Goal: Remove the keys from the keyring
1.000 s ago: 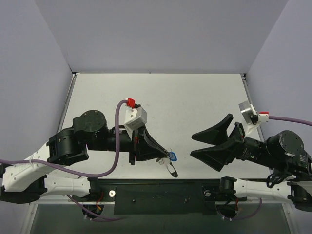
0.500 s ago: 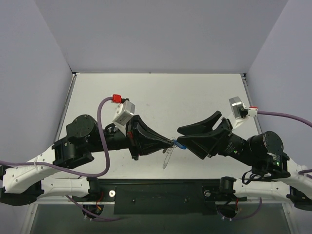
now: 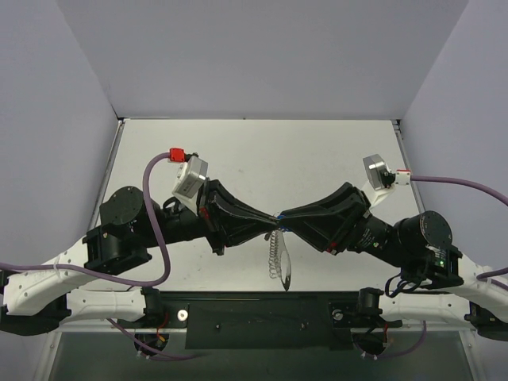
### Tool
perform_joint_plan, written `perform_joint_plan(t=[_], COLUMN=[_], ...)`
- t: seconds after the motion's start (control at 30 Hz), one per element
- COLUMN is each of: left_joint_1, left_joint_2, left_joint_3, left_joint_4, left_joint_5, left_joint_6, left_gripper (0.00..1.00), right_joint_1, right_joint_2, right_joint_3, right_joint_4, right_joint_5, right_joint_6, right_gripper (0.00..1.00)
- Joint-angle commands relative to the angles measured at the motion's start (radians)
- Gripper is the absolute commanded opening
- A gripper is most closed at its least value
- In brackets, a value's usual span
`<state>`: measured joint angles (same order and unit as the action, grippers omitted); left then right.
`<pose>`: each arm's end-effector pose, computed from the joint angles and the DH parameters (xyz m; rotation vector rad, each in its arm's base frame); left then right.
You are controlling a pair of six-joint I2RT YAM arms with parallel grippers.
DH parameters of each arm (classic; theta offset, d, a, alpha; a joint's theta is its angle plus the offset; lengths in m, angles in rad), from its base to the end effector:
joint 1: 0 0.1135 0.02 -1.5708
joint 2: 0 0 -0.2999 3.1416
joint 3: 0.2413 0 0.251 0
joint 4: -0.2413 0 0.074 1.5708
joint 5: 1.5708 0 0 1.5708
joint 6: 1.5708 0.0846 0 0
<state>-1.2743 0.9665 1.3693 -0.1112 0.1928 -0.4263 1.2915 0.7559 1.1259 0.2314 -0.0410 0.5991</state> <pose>0.0431 -0.1967 0.5562 0.7668 1.2415 -1.5541 0.0347 0.1336 0.5530 -0.4217 1.0402 1.7401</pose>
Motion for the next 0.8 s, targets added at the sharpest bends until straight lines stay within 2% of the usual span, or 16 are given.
perform_joint_plan(t=[0.0, 0.13, 0.5, 0.77], left_joint_1=[0.003, 0.003, 0.006, 0.026], left_joint_2=[-0.011, -0.009, 0.031, 0.075], left_joint_3=[0.02, 0.025, 0.103, 0.18], left_joint_4=[0.076, 0.061, -0.12, -0.281], left_joint_5=[-0.016, -0.029, -0.036, 0.072], left_joint_6=[-0.002, 0.006, 0.027, 0.041], left_gripper=[0.0, 0.0, 0.0, 0.0], right_joint_1=[0.008, 0.008, 0.008, 0.009], right_joint_2=[0.01, 0.017, 0.059, 0.123], right_joint_3=[0.031, 0.038, 0.15, 0.336], right_joint_4=[0.077, 0.053, -0.17, -0.532], right_joint_5=[-0.013, -0.039, -0.141, -0.218], right_joint_6=[0.005, -0.002, -0.057, -0.165], right_gripper=[0.13, 0.0, 0.0, 0.0])
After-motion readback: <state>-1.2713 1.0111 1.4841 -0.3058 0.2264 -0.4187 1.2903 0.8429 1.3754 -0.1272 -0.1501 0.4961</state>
